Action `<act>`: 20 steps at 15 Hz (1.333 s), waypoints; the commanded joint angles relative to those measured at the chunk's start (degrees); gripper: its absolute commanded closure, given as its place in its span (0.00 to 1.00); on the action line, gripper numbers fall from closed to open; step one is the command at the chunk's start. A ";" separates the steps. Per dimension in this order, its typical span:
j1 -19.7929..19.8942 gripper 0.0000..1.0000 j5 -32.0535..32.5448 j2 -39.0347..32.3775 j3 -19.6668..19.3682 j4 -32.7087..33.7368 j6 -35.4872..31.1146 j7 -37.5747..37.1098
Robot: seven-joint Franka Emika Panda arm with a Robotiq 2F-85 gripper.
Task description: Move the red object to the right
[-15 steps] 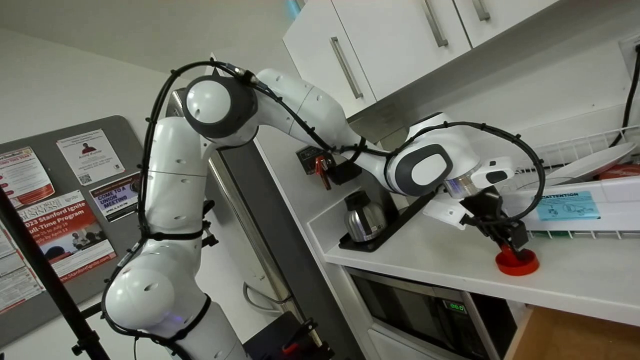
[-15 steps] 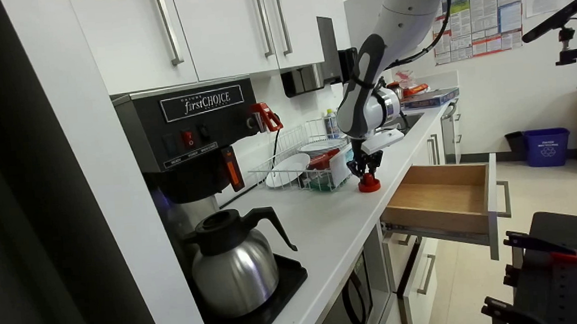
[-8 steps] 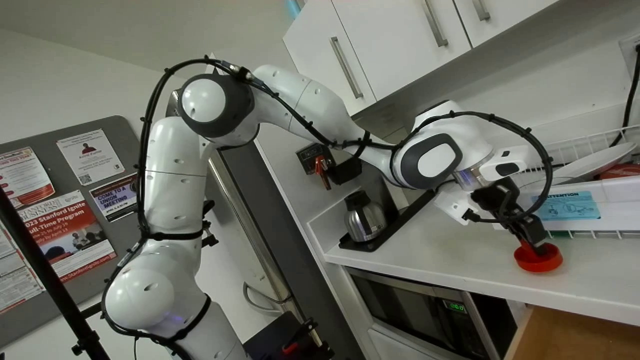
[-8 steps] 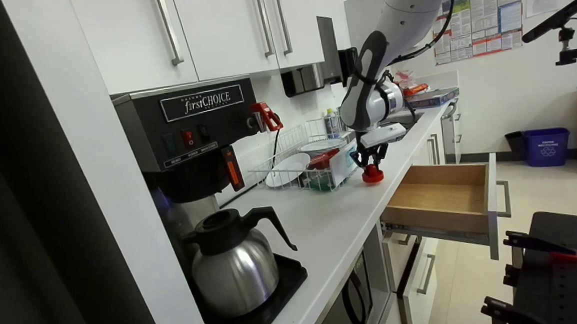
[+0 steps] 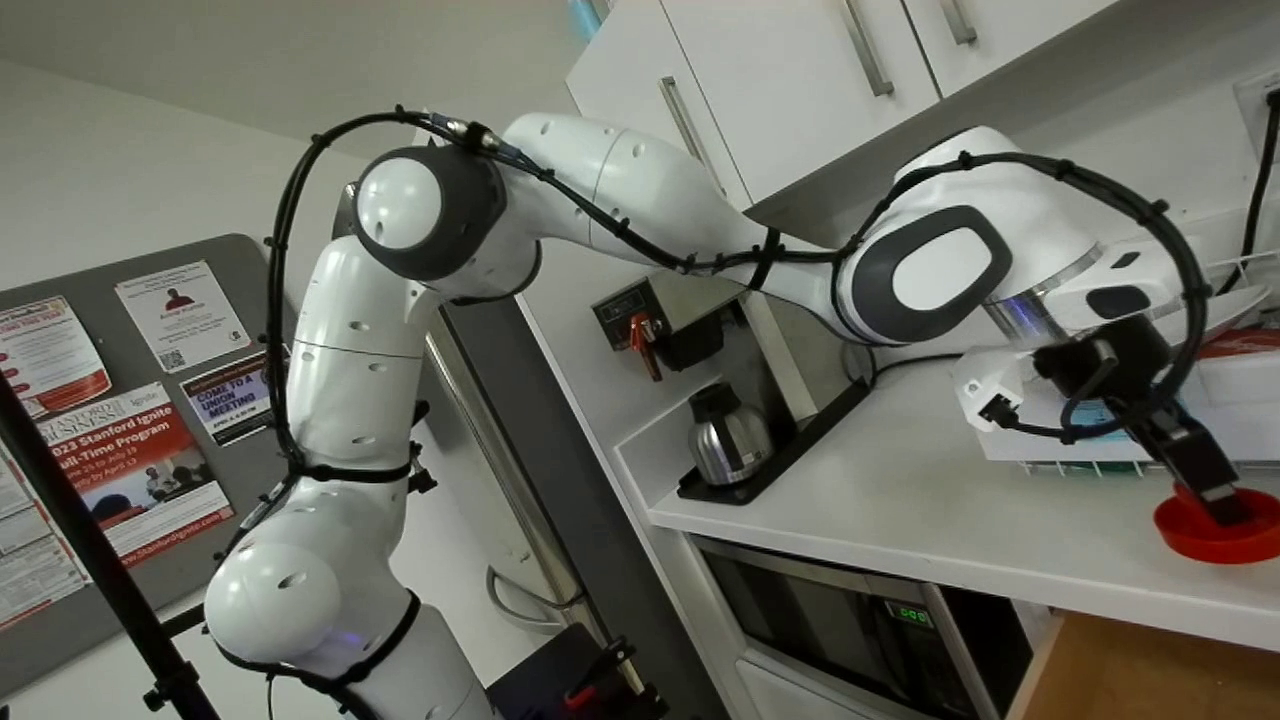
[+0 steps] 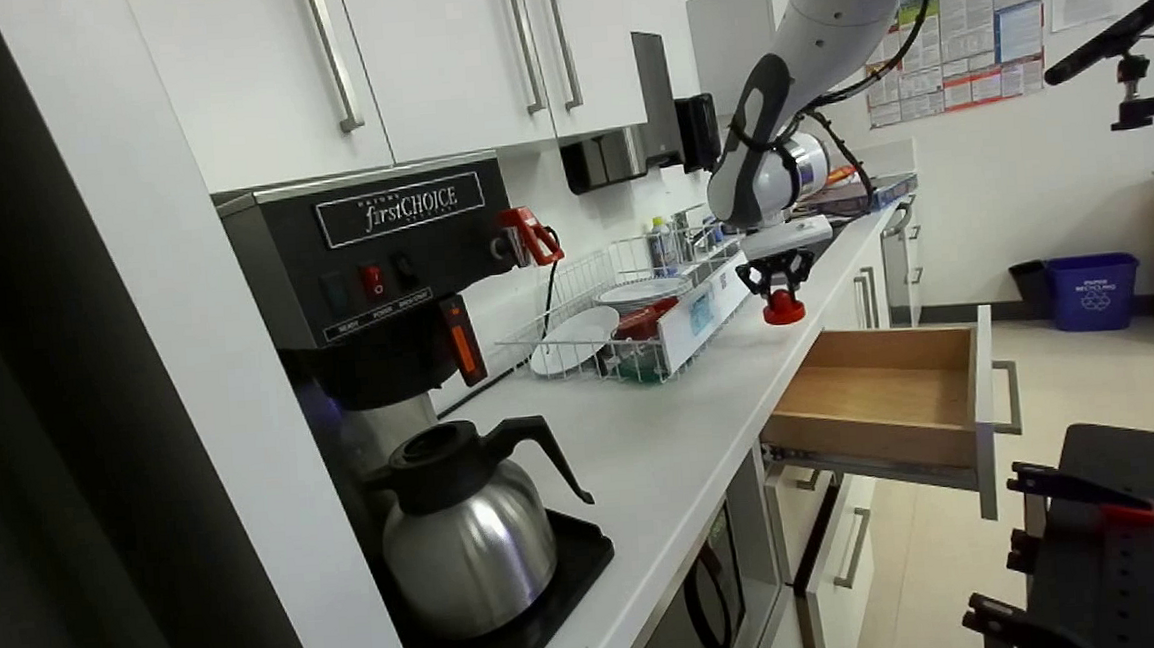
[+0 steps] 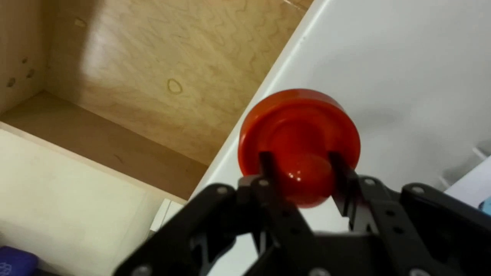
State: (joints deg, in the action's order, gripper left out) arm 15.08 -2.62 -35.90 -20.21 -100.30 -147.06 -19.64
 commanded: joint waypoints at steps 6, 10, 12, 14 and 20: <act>6.63 0.87 -8.38 -11.90 2.35 15.07 2.16 -4.32; 8.60 0.87 -11.41 -14.73 3.29 19.44 1.66 -4.56; 8.99 0.87 -12.05 -15.73 3.51 21.38 2.09 -4.86; 8.90 0.37 -11.98 -16.53 3.52 22.64 2.71 -4.94; 8.12 0.02 -11.44 -14.51 4.48 20.80 3.28 -3.16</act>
State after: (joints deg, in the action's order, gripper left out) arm 23.44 -13.92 -52.25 -16.34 -79.06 -146.07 -22.91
